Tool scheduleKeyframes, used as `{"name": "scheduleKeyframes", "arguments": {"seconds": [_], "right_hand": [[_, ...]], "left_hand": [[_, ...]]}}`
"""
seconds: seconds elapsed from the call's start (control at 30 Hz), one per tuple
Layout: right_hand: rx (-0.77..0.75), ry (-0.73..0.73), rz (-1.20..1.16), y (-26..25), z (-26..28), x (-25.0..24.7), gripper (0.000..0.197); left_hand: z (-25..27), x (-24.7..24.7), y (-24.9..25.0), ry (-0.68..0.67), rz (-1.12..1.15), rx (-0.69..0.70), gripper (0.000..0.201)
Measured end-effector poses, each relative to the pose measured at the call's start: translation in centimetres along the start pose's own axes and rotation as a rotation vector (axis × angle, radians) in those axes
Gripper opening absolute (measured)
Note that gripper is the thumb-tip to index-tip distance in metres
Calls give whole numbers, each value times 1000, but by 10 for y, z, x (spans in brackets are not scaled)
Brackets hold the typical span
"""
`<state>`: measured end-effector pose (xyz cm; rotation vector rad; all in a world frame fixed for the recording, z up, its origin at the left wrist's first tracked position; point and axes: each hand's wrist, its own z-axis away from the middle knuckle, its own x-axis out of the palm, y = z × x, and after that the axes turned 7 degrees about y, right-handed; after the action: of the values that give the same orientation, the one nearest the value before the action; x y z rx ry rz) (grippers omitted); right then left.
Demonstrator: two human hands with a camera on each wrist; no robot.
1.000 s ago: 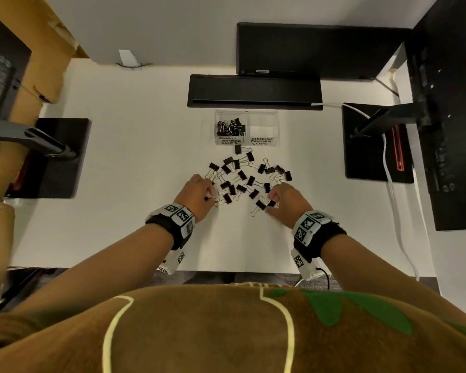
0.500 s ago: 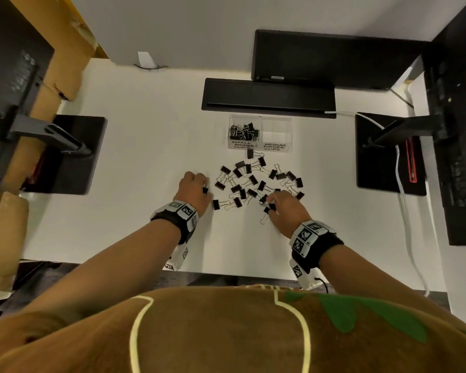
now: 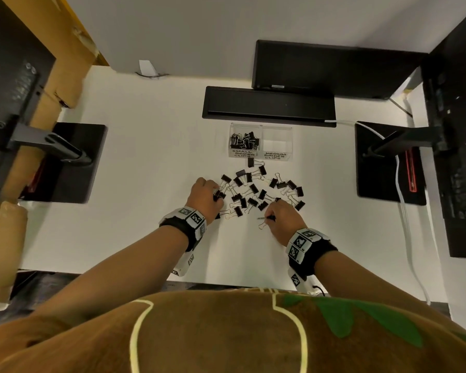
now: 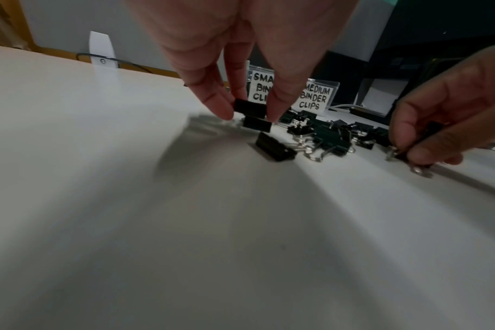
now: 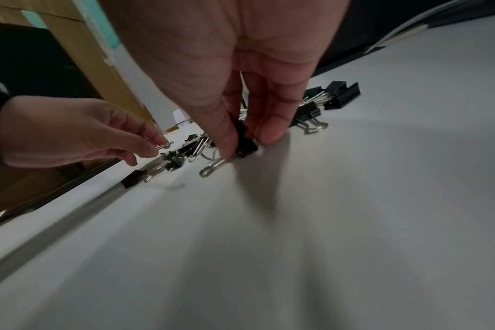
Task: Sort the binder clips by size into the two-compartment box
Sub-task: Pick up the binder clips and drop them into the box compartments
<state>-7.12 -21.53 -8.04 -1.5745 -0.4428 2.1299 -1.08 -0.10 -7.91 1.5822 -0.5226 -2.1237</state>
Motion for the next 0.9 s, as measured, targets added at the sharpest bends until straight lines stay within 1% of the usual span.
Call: {"name": "scheduleKeyframes", "arguments": {"seconds": [0.1, 0.2, 0.3, 0.4, 0.47, 0.57, 0.7, 0.73, 0.8, 0.87, 0.9], "right_hand": [[61, 18, -51, -3, -6, -7, 8], [88, 57, -114, -14, -21, -31, 8], [134, 152, -218, -26, -50, -63, 13], [167, 254, -221, -31, -87, -89, 18], [176, 259, -169, -35, -108, -100, 19], [183, 236, -104, -37, -127, -103, 12], [172, 215, -137, -32, -128, -101, 25], [164, 227, -150, -30, -126, -102, 25], [157, 284, -171, -23, -119, -105, 22], [192, 325, -189, -10, -109, -106, 20], [218, 315, -186, -2, -103, -105, 19]], "left_hand": [[1, 6, 5, 4, -19, 15, 35], [0, 9, 10, 10, -44, 17, 33], [-2, 10, 13, 4, -100, 27, 31], [-4, 10, 14, 3, -132, 27, 30], [-5, 10, 14, -3, -127, 34, 29], [-8, 8, 15, -17, -116, 47, 28], [-11, -1, 21, 12, -39, 57, 26], [-12, -4, 25, 19, -23, 74, 26], [-15, -10, 34, 30, -6, 153, 24], [-21, -15, 50, 15, -16, 246, 22], [-27, -17, 60, 5, -25, 286, 21]]}}
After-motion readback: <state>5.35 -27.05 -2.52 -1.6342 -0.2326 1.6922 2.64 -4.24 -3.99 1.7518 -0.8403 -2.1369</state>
